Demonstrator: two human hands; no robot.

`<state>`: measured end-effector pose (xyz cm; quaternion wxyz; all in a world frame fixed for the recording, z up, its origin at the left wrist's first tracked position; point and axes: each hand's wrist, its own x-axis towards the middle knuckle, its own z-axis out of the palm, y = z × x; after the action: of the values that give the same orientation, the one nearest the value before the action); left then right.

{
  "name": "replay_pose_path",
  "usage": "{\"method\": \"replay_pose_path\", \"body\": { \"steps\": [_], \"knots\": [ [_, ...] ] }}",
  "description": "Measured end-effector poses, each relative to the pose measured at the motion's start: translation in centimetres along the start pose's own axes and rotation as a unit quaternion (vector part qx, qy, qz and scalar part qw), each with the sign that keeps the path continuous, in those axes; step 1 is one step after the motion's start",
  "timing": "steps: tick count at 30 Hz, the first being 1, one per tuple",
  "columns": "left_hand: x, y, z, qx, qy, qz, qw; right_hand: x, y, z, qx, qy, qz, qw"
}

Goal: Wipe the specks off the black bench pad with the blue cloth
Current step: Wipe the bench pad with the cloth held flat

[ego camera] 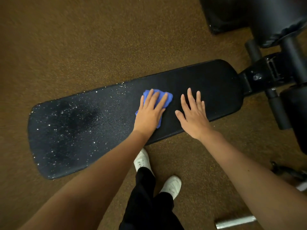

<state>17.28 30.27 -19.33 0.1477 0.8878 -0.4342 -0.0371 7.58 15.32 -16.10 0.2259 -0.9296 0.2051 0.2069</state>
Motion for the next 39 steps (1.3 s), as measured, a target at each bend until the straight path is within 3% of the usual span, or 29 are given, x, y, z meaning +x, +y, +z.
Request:
{"method": "replay_pose_path", "body": {
  "steps": [3,10,14,16,24,28,32,35,39],
  "knots": [
    [1.0,-2.2,-0.3,0.018,-0.007,0.057,0.998,0.0,-0.4,-0.3,0.004,-0.002,0.011,1.000],
    [4.1,-1.3,-0.3,-0.049,0.012,-0.170,0.984,0.1,-0.6,-0.3,0.004,-0.001,0.019,1.000],
    [0.2,-0.5,0.0,-0.013,-0.009,-0.013,1.000,0.1,-0.9,-0.3,0.003,-0.004,0.029,1.000],
    [0.3,-2.0,-0.3,-0.005,-0.015,0.013,1.000,0.2,-1.0,-0.5,0.007,-0.007,0.035,0.999],
    [6.8,-4.3,-1.7,-0.021,-0.018,-0.199,0.980,0.0,-1.2,-0.5,0.020,-0.003,0.031,0.999],
    [5.0,-3.5,-1.7,-0.024,0.000,-0.176,0.984,0.0,-1.3,-0.6,0.022,-0.005,0.035,0.999],
    [1.1,-2.9,-1.1,0.007,-0.024,-0.102,0.994,0.1,-1.5,-0.6,0.015,-0.013,0.043,0.999],
    [2.6,-4.0,-1.2,0.017,-0.023,-0.076,0.997,0.2,-1.5,-0.7,0.013,-0.018,0.044,0.999],
    [6.0,-4.5,-1.4,0.005,-0.025,-0.154,0.988,0.1,-1.5,-0.7,0.012,-0.018,0.044,0.999]
  ]
}}
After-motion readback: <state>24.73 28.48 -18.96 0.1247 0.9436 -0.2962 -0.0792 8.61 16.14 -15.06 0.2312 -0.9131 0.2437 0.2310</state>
